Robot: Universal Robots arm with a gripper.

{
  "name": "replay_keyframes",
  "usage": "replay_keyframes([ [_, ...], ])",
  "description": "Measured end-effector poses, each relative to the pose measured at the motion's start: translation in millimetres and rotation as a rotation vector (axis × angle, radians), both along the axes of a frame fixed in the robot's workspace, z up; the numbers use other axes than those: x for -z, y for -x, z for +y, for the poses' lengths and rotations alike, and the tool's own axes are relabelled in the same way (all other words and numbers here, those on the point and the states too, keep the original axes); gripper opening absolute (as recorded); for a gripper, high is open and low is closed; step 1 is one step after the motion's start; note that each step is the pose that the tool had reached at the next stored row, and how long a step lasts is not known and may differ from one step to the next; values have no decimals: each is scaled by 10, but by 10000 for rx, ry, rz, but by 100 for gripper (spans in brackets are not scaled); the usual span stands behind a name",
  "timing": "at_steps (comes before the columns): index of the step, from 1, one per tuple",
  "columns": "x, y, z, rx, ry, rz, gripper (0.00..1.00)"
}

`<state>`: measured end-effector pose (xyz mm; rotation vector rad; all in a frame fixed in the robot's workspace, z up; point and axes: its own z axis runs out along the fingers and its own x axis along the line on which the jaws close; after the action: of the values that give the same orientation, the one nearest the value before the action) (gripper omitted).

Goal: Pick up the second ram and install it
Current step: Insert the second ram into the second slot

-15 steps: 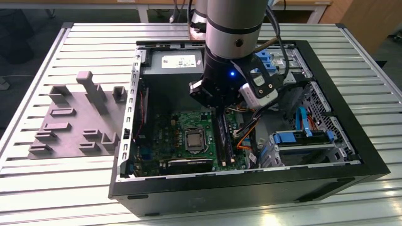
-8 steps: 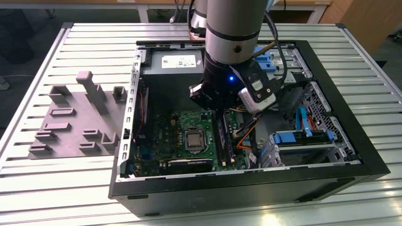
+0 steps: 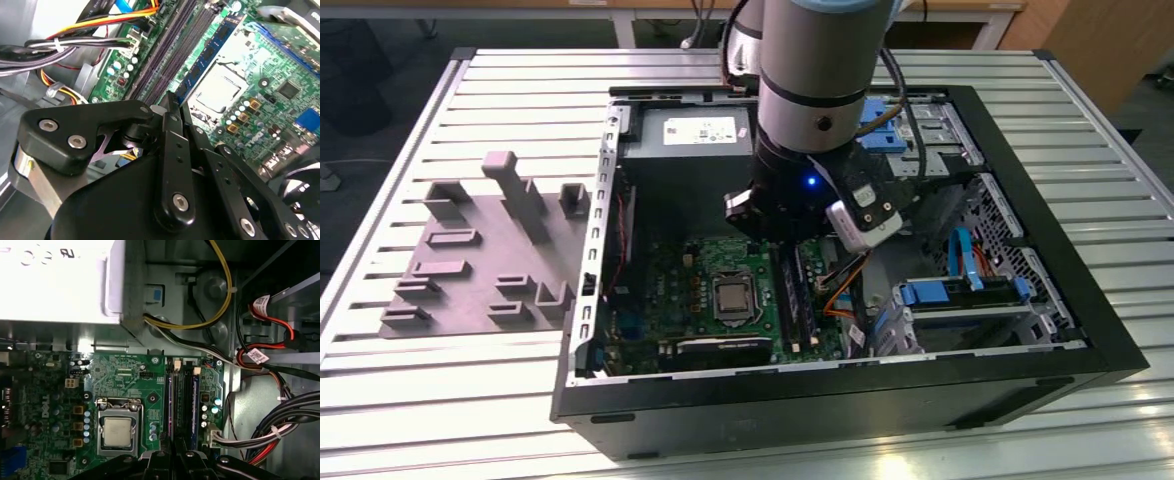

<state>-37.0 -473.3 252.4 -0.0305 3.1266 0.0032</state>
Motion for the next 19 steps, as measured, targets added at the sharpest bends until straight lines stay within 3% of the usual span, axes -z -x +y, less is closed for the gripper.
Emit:
replay_keyframes([
  [7,146,-8,0,143,-1,0,14],
  [14,160,-7,-2,152,-1,0,14],
  [19,222,-11,-32,196,-22,0,14],
])
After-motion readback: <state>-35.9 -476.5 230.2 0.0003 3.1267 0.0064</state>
